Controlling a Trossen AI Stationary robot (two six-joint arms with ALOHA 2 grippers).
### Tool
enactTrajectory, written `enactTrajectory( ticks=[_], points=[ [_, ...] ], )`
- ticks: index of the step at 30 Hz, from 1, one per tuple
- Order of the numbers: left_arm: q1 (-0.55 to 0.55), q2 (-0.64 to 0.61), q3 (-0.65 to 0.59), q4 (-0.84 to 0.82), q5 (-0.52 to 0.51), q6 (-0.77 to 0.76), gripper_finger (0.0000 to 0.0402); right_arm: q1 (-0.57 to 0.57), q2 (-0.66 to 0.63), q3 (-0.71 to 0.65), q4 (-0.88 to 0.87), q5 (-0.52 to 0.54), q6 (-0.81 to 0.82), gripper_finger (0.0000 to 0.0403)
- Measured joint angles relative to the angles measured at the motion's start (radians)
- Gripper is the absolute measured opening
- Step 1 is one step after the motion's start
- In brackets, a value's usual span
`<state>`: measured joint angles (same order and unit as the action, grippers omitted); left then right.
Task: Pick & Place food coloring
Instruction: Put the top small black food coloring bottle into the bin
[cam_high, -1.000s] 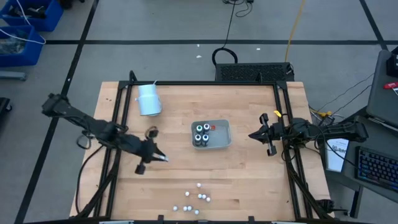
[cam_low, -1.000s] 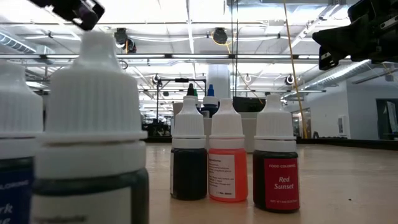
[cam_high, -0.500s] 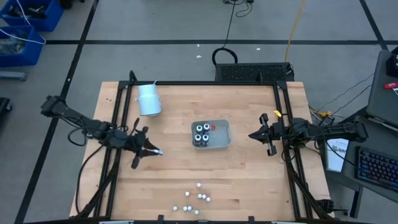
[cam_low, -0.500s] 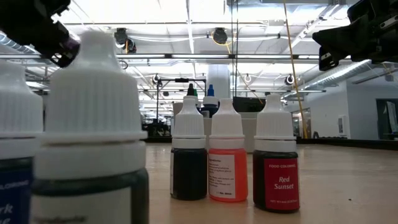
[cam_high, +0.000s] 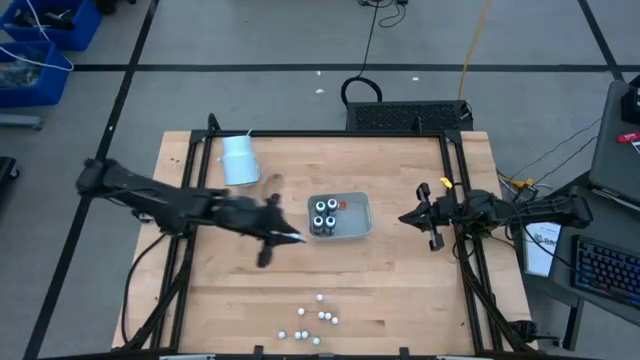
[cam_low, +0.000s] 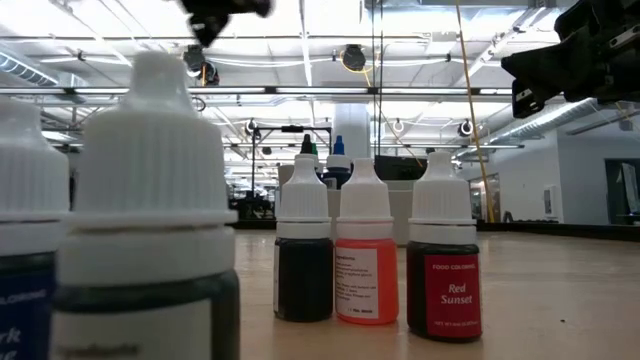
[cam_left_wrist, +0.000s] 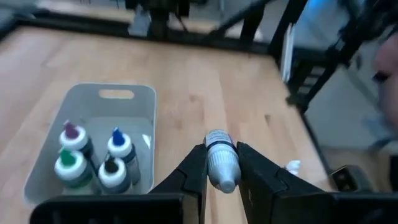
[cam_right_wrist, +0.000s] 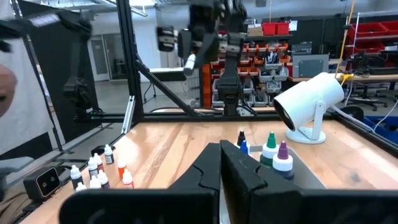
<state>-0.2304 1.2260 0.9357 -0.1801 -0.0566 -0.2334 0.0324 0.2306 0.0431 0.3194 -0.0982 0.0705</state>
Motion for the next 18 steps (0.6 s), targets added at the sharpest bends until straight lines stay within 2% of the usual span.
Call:
enactTrajectory(
  ticks=[4,9,14,18],
  points=[
    [0.035,0.247,0.305,-0.218,0.008,0.092,0.0066,0.0,0.015,0.0,0.0,0.0,0.0,0.0],
    [0.079,0.531,0.656,-0.404,0.009,0.228,0.0066,0.0,0.026,0.0,0.001,0.0,0.0,0.0],
    [0.125,0.765,0.941,-0.584,0.013,0.284,0.0066,0.0,0.026,0.0,0.001,0.0,-0.001,0.0],
    [0.154,0.904,1.111,-0.706,-0.023,0.27,0.0066,0.0,0.026,0.0,0.007,-0.001,-0.002,0.0]
  ],
)
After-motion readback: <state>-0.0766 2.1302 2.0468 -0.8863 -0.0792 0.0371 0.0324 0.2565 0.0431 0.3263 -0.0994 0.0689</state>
